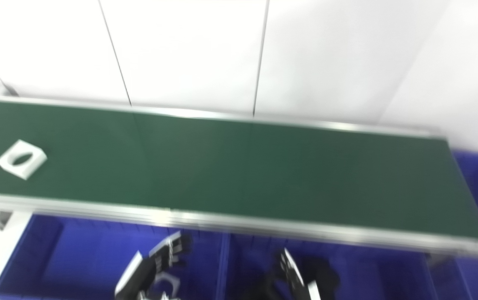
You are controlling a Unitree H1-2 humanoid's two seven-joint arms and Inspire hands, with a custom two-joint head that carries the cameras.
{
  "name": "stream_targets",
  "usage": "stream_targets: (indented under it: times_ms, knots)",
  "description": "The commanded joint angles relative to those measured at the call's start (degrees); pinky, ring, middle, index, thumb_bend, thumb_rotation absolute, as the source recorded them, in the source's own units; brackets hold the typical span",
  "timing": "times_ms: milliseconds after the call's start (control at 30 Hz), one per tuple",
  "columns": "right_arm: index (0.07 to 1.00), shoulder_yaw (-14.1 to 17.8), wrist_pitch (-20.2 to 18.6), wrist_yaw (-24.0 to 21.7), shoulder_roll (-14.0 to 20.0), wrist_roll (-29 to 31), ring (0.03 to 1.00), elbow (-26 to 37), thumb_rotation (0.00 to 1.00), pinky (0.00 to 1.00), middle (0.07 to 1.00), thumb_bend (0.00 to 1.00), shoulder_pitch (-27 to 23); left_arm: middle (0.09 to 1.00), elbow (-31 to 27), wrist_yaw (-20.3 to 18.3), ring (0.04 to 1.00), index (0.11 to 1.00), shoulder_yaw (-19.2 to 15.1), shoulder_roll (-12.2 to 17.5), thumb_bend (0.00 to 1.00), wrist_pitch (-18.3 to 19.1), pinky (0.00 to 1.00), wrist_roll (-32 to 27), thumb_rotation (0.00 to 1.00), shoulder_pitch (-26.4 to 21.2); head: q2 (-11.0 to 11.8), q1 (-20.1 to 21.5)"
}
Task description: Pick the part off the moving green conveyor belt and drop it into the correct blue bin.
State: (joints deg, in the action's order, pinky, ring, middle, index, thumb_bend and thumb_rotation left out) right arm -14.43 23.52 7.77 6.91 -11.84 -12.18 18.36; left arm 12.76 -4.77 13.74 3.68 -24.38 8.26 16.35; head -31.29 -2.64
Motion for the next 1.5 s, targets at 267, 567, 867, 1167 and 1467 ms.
stream_targets:
  times_ms: [267,567,867,1167,1467]
  knots:
    - [0.914,-2.45,3.40,4.59,1.26,0.19,0.830,-0.75,0.19,0.79,0.865,0.77,-1.45,0.838,0.23,3.94,0.786,0.849,2.42,1.16,0.94,-2.54,0.68,0.42,0.11,-1.74,1.05,-0.90]
    - [0.906,-3.58,3.39,6.27,2.38,0.89,0.825,-1.26,0.17,0.75,0.867,0.76,-2.04,0.836,-0.48,5.03,0.779,0.843,4.08,1.97,0.95,-2.52,0.66,-1.24,0.11,-1.98,2.50,-5.84]
    - [0.923,-2.98,3.41,4.06,2.79,4.90,0.825,-1.30,0.14,0.64,0.895,0.72,-2.14,0.838,-12.10,1.55,0.763,0.835,3.03,3.94,0.96,-2.53,0.63,-5.37,0.13,-0.39,4.05,-11.49]
    - [0.947,-1.89,3.41,2.36,2.70,6.99,0.884,-2.31,0.12,0.83,0.891,0.68,-2.76,0.821,-22.59,-1.61,0.771,0.813,-2.48,7.14,1.00,-1.00,0.65,-9.22,0.16,-2.96,5.29,-14.78]
    - [0.950,-0.42,3.41,0.96,2.44,7.85,0.899,-2.14,0.10,0.93,0.885,0.65,-2.82,0.839,-29.59,-3.43,0.783,0.824,-8.73,11.49,0.92,4.63,0.64,-8.61,0.16,-4.98,5.03,-15.39]
